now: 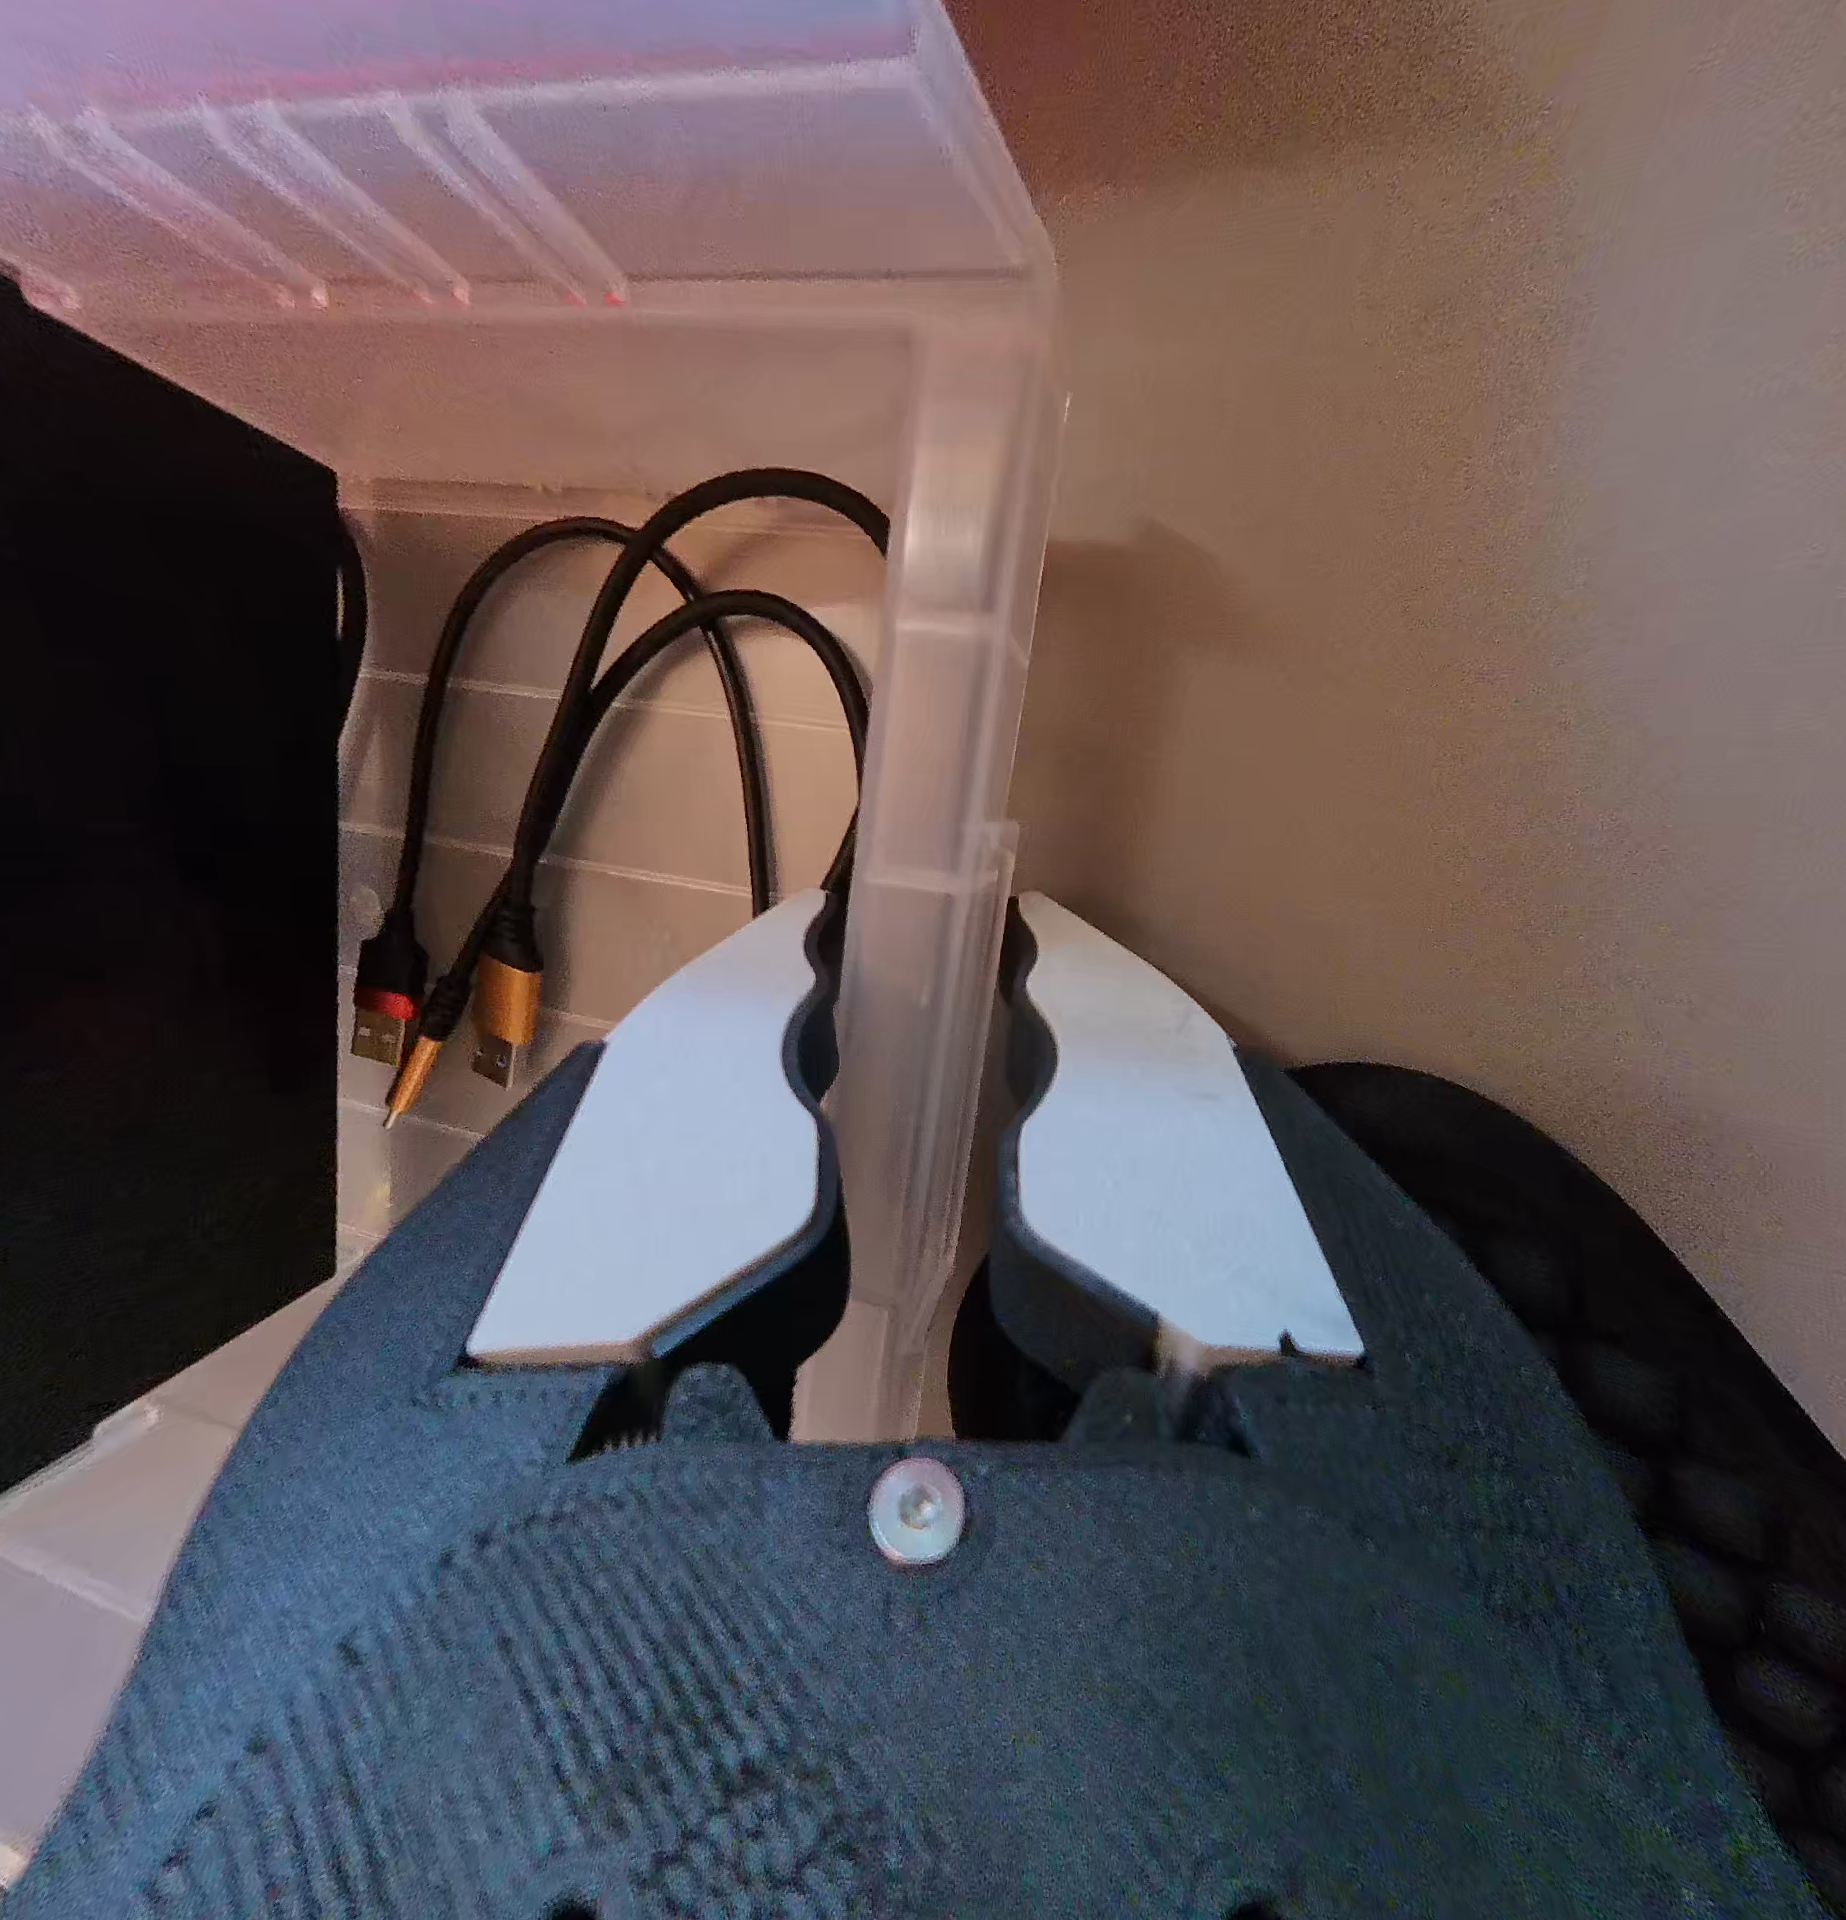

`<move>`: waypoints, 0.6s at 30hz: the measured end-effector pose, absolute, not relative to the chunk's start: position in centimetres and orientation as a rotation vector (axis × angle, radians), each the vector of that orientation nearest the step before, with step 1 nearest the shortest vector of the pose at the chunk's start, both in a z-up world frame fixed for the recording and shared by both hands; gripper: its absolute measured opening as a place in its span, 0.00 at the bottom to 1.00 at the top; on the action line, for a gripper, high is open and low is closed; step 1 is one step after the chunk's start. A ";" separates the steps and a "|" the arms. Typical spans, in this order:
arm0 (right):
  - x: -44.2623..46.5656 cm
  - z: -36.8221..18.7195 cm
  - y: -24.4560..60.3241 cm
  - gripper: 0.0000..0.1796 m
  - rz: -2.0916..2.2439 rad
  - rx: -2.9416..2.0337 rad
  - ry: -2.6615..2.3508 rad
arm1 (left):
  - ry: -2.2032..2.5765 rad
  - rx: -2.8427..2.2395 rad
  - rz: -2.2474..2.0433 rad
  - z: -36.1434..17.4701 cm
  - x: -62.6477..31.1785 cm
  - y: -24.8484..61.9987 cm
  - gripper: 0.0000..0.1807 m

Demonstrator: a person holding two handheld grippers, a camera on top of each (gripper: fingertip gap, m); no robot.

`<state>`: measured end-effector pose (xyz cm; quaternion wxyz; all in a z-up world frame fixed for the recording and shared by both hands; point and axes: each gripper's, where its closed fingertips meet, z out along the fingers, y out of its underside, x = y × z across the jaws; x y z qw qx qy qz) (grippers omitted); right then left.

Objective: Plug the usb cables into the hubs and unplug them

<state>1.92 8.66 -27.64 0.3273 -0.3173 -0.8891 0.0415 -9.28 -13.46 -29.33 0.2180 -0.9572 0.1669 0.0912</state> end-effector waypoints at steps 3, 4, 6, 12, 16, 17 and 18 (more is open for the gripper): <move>4.1 -27.5 7.7 0.19 0.131 -0.965 -2.211 | 0.417 -2.643 0.273 -29.3 -9.8 -13.4 0.16; 4.6 -27.5 7.6 0.19 0.121 -1.000 -2.178 | 0.407 -2.643 0.278 -29.3 -10.0 -13.4 0.16; 4.7 -27.5 7.6 0.19 0.091 -1.057 -2.123 | 0.388 -2.640 0.284 -29.3 -10.4 -13.3 0.16; 1.5 -27.5 10.0 0.18 0.014 -1.154 -2.022 | 0.316 -2.611 0.309 -29.3 -12.3 -12.7 0.17; -1.0 -27.5 12.4 0.18 0.001 -1.156 -2.011 | 0.243 -2.590 0.295 -29.4 -14.2 -12.4 0.19; -1.3 -27.5 13.0 0.18 -0.006 -1.163 -2.009 | 0.220 -2.580 0.296 -29.4 -14.9 -12.2 0.19; -1.5 -27.6 13.5 0.18 -0.016 -1.161 -2.013 | 0.200 -2.575 0.307 -29.3 -15.6 -12.0 0.20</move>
